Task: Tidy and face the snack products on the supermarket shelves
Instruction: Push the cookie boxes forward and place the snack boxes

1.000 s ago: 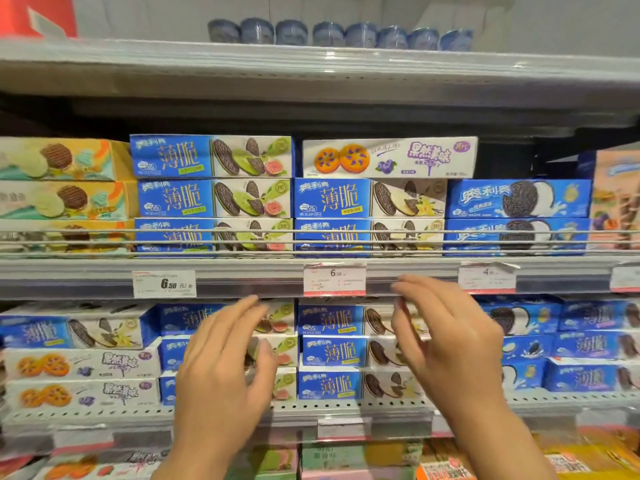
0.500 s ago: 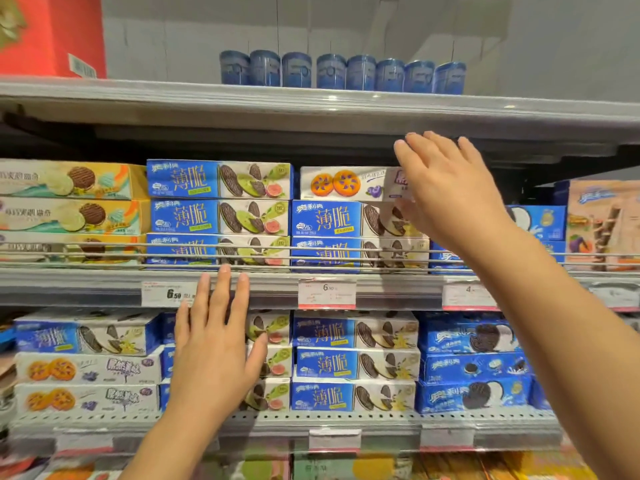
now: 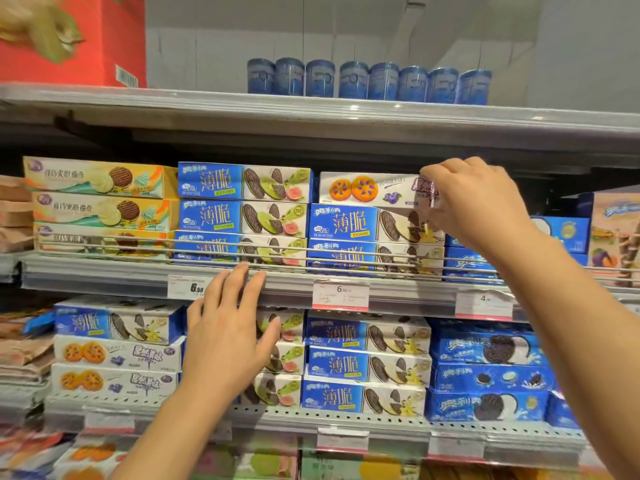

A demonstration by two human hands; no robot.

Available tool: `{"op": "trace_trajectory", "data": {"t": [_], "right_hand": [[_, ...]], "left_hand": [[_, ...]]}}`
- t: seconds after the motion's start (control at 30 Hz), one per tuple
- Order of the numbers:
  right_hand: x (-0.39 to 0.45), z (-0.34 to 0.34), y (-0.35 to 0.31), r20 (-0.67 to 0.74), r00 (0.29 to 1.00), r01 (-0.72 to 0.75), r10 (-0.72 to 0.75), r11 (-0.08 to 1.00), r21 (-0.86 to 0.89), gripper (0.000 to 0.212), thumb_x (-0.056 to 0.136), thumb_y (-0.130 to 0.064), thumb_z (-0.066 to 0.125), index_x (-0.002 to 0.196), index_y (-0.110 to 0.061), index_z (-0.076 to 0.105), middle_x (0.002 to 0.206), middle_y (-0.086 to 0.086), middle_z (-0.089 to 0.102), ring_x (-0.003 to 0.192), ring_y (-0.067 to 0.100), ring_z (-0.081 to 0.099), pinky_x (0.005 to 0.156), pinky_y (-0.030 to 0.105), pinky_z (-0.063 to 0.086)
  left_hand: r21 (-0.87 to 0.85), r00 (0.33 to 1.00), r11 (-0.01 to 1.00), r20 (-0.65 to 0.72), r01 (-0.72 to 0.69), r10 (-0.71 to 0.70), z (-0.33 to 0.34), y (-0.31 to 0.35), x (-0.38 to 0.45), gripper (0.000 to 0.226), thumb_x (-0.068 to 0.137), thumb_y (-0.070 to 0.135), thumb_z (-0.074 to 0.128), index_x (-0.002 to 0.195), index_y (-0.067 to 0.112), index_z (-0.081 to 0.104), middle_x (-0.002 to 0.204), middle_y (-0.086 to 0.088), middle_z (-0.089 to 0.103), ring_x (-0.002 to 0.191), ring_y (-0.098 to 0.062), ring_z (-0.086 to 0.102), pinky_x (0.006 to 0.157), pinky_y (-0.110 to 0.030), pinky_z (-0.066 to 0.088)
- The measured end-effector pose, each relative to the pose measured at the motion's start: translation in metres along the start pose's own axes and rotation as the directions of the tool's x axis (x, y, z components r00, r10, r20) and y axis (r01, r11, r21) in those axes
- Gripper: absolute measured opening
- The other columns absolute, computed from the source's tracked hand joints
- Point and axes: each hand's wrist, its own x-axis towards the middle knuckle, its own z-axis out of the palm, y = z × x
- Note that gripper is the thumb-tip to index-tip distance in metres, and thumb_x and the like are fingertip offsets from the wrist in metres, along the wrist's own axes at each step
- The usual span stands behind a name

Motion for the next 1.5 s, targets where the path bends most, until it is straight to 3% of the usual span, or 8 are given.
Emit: {"op": "trace_trajectory", "data": {"t": [0.5,0.6,0.7,0.8,0.9,1.17,1.4,1.5], "right_hand": [[-0.057,-0.014,0.007,-0.3,0.951,-0.017,0.073,0.983,0.185,0.051,0.083,-0.024,0.079,0.13,-0.015,0.063,0.122,0.01,0.069,0.109,0.035,0.059,0.075,0.045,0.053],[-0.086,-0.015,-0.012,-0.286,0.954,0.002,0.088,0.953,0.302,0.054,0.082,-0.027,0.077,0.132,-0.016,0.061,0.123,0.008,0.069,0.109,0.031,0.059,0.079,0.042,0.051],[-0.113,-0.012,-0.046,-0.265,0.96,0.041,0.091,0.89,0.454,0.057,0.08,-0.031,0.077,0.133,-0.018,0.061,0.124,0.004,0.068,0.11,0.028,0.059,0.086,0.041,0.049],[-0.136,-0.004,-0.097,-0.234,0.964,0.041,0.125,0.802,0.596,0.054,0.079,-0.028,0.081,0.129,-0.017,0.065,0.121,0.001,0.069,0.108,0.027,0.061,0.091,0.038,0.048],[-0.156,0.003,-0.154,-0.199,0.97,0.047,0.14,0.694,0.718,0.053,0.077,-0.031,0.078,0.127,-0.017,0.066,0.119,-0.003,0.068,0.104,0.023,0.061,0.093,0.031,0.045],[-0.178,0.014,-0.292,-0.145,0.989,0.126,-0.014,0.584,0.802,0.05,0.083,-0.043,0.07,0.127,-0.018,0.068,0.123,-0.006,0.067,0.109,0.024,0.063,0.099,0.038,0.048],[-0.172,0.013,-0.374,-0.083,0.985,0.149,-0.154,0.488,0.86,0.046,0.087,-0.051,0.07,0.126,-0.026,0.068,0.12,-0.015,0.066,0.107,0.012,0.063,0.093,0.027,0.048],[-0.144,0.012,-0.394,-0.043,0.992,0.096,-0.117,0.491,0.866,0.032,0.095,-0.044,0.057,0.118,-0.025,0.07,0.112,-0.013,0.07,0.101,0.012,0.066,0.088,0.023,0.048]], "left_hand": [[-0.064,1.0,0.998,0.004,-0.028,0.028,-0.01,-0.003,0.001,0.073,0.088,0.067,0.031,0.15,0.028,0.039,0.159,0.002,0.031,0.145,-0.025,0.029,0.109,-0.052,0.036],[-0.28,0.999,0.959,0.018,-0.035,0.042,-0.022,-0.008,-0.001,0.072,0.089,0.069,0.033,0.153,0.034,0.035,0.159,0.013,0.029,0.147,-0.014,0.026,0.116,-0.045,0.031],[-0.727,0.997,0.682,0.053,0.072,-0.049,-0.046,-0.012,-0.014,0.067,0.085,0.071,0.047,0.146,0.045,0.04,0.146,0.03,0.042,0.134,0.011,0.037,0.11,-0.032,0.037],[-0.979,0.974,0.112,0.152,0.172,-0.166,-0.063,-0.011,-0.044,0.07,0.078,0.053,0.069,0.141,0.031,0.05,0.134,0.011,0.064,0.126,-0.007,0.058,0.101,-0.035,0.052],[-0.954,0.917,-0.187,0.281,0.235,-0.283,-0.068,-0.016,-0.077,0.073,0.079,0.035,0.075,0.145,0.017,0.048,0.13,-0.009,0.066,0.119,-0.025,0.065,0.094,-0.043,0.058],[-0.924,0.819,-0.267,0.369,0.273,-0.44,-0.058,-0.086,-0.126,0.053,0.079,0.023,0.074,0.128,0.012,0.059,0.122,-0.014,0.071,0.109,-0.025,0.07,0.078,-0.03,0.059],[-0.905,0.702,-0.26,0.426,0.338,-0.571,-0.05,-0.173,-0.149,0.046,0.07,0.028,0.089,0.111,0.033,0.069,0.117,0.001,0.074,0.109,-0.015,0.07,0.092,-0.041,0.05],[-0.888,0.621,-0.322,0.46,0.328,-0.635,-0.05,-0.207,-0.154,0.079,0.062,0.034,0.087,0.132,0.018,0.055,0.128,0.005,0.067,0.113,-0.014,0.068,0.1,-0.043,0.048]]}}
